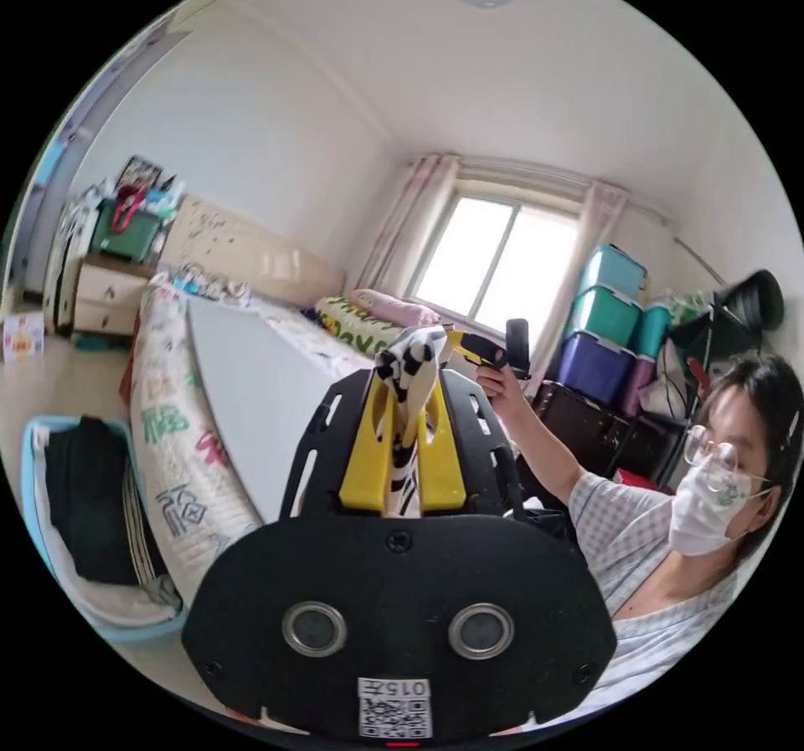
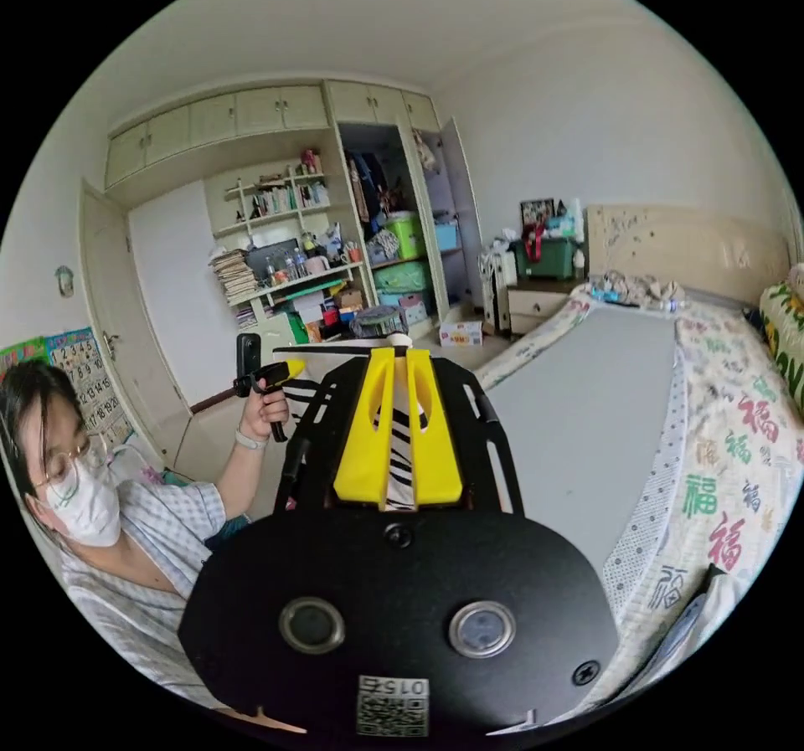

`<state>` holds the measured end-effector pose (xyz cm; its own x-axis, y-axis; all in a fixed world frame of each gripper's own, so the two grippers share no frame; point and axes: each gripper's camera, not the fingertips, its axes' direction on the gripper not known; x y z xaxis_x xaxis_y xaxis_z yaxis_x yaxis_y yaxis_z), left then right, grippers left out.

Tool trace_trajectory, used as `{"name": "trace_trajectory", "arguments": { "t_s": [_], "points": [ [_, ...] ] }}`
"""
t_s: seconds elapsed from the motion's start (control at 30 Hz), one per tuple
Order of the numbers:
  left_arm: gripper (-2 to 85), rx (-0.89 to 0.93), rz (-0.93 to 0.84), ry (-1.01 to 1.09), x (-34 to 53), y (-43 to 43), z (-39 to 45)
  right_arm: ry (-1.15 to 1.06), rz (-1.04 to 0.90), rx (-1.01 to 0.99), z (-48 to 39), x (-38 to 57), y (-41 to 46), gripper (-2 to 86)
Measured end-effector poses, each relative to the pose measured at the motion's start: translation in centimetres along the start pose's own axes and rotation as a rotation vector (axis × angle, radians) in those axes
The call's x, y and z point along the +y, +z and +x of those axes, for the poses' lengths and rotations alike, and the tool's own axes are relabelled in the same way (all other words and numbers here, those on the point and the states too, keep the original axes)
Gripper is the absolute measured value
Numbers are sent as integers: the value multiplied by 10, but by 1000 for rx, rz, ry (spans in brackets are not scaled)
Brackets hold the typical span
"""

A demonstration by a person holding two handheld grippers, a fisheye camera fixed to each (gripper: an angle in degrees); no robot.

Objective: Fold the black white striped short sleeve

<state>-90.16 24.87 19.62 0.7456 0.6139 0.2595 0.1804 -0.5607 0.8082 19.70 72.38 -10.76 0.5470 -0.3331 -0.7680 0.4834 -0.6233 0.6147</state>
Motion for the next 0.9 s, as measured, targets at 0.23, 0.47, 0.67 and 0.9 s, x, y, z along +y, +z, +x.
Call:
{"name": "trace_trajectory", "arguments": {
  "t_s": [0.23,0.47,0.67,0.9],
  "points": [
    [4,52,31,338,-144,52,195,-191,229,228,-140,115,-140,30],
    [3,292,-30,369,-200,132,256,-221,261,390,-241,266,-196,29],
    [2,518,-116,341,-217,201,276,-180,278,492,-305,388,-204,28],
    [1,639,-147,400,-233,230,314,-187,306,578,-370,500,-189,27]
  ]
}}
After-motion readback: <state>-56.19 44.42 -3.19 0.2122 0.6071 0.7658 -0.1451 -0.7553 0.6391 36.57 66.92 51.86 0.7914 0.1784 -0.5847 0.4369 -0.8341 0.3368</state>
